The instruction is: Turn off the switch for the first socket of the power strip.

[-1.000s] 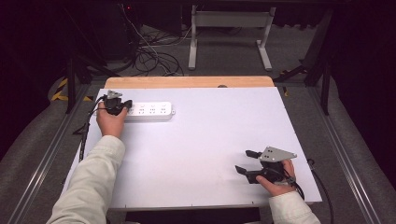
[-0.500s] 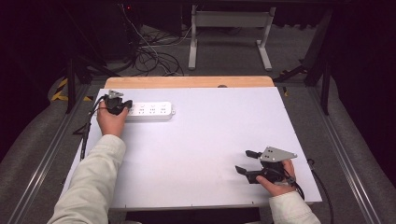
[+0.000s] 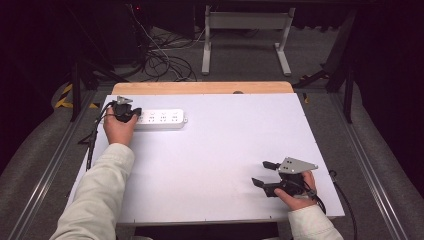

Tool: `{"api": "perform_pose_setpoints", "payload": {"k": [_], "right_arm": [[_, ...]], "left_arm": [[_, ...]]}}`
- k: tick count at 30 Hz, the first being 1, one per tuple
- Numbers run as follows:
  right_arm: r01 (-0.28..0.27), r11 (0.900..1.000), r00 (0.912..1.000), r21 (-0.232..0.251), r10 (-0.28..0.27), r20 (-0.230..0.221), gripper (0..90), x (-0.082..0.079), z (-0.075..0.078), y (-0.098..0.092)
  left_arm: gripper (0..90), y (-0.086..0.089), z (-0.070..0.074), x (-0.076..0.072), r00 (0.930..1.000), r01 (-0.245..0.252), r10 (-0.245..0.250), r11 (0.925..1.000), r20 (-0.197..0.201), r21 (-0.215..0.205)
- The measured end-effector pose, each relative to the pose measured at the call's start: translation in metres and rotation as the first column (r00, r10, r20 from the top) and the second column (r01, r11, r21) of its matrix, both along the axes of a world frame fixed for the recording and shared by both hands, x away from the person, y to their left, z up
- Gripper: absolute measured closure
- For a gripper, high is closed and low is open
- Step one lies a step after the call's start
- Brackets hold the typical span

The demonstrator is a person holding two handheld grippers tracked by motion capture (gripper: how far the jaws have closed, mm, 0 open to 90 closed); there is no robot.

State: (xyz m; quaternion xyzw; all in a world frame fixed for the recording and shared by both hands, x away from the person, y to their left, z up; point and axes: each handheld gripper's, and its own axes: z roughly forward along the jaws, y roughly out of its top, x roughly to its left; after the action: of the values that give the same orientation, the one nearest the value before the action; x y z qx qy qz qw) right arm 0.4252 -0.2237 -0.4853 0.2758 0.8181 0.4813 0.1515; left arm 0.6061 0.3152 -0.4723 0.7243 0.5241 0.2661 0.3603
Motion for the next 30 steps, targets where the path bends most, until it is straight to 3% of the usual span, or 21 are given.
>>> {"api": "perform_pose_setpoints", "payload": {"k": [5, 8, 12, 13, 17, 21, 29, 30], "right_arm": [[-0.001, 1.000, 1.0000, -0.002, 0.001, -0.002, 26.6, 0.000, 0.000, 0.000], [-0.001, 1.000, 1.0000, -0.001, 0.001, 0.000, 26.6, 0.000, 0.000, 0.000], [0.004, 1.000, 1.0000, 0.003, -0.004, 0.000, 26.5, 0.000, 0.000, -0.001], [0.005, 1.000, 1.0000, 0.001, -0.005, -0.001, 26.5, 0.000, 0.000, -0.001], [0.003, 1.000, 1.0000, 0.002, -0.003, 0.003, 26.5, 0.000, 0.001, 0.001], [0.003, 1.000, 1.0000, 0.001, -0.003, 0.002, 26.5, 0.001, 0.000, 0.001], [0.002, 1.000, 1.0000, 0.003, -0.002, 0.005, 26.5, 0.000, 0.001, 0.001], [0.002, 1.000, 1.0000, 0.004, -0.002, 0.006, 26.5, 0.000, 0.001, 0.001]], "left_arm": [[90.0, -0.003, 0.000, 0.002, 1.0000, 0.002, -0.002, 0.9999, -0.006, 0.014], [90.0, -0.001, 0.000, 0.002, 1.0000, 0.000, 0.000, 1.0000, -0.005, -0.008], [90.0, -0.001, 0.001, 0.003, 1.0000, -0.006, 0.006, 1.0000, -0.003, 0.001], [90.0, -0.001, 0.002, 0.003, 0.9999, -0.003, 0.003, 1.0000, 0.012, 0.000], [90.0, -0.001, 0.005, 0.002, 0.9999, 0.010, -0.010, 0.9999, 0.003, 0.003], [90.0, 0.000, 0.010, -0.002, 0.9996, 0.029, -0.029, 0.9996, 0.005, -0.006], [89.7, 0.001, 0.029, -0.014, 0.9979, 0.046, -0.044, 0.9982, 0.048, -0.038], [85.5, 0.001, 0.031, -0.015, 0.9977, 0.043, -0.041, 0.9985, 0.054, -0.035]]}}
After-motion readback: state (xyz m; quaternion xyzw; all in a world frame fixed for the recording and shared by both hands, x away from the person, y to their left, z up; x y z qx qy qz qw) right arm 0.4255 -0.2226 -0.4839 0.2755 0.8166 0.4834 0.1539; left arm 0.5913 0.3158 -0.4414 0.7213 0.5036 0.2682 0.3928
